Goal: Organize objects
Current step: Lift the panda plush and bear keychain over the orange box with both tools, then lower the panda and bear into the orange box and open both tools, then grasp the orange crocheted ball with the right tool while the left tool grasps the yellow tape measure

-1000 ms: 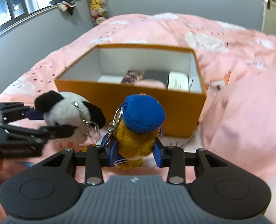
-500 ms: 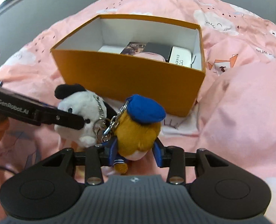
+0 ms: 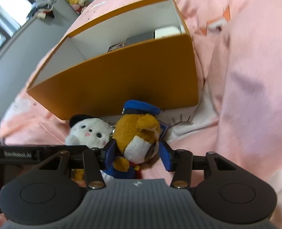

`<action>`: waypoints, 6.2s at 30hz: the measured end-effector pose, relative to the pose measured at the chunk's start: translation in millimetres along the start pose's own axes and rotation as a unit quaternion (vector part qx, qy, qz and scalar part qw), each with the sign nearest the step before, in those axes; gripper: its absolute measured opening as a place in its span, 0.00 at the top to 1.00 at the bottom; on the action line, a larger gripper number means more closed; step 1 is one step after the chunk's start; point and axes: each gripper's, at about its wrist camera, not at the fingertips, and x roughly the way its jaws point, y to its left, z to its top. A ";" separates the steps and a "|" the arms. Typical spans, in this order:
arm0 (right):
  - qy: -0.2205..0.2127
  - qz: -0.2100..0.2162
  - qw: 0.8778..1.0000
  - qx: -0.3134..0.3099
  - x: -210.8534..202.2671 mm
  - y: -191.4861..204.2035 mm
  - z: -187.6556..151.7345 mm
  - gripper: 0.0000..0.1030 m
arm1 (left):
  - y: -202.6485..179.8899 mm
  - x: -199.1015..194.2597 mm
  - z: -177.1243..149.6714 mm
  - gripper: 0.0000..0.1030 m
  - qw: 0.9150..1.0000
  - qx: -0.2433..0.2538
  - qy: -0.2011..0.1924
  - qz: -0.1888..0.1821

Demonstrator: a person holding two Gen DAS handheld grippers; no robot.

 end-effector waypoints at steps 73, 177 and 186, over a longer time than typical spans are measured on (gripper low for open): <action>0.150 0.069 0.979 -0.116 114.4 81.6 161.8 0.59 | -40.7 -25.2 98.5 0.39 0.954 0.176 -0.059 0.233; -0.014 -0.071 0.997 -0.035 -16.2 -22.6 -9.1 0.57 | -81.0 61.6 -12.3 0.49 0.985 0.101 0.009 0.136; -0.001 -0.048 0.999 -0.017 -4.9 -32.6 -5.6 0.55 | -83.6 86.9 -5.5 0.39 0.979 0.106 0.033 0.171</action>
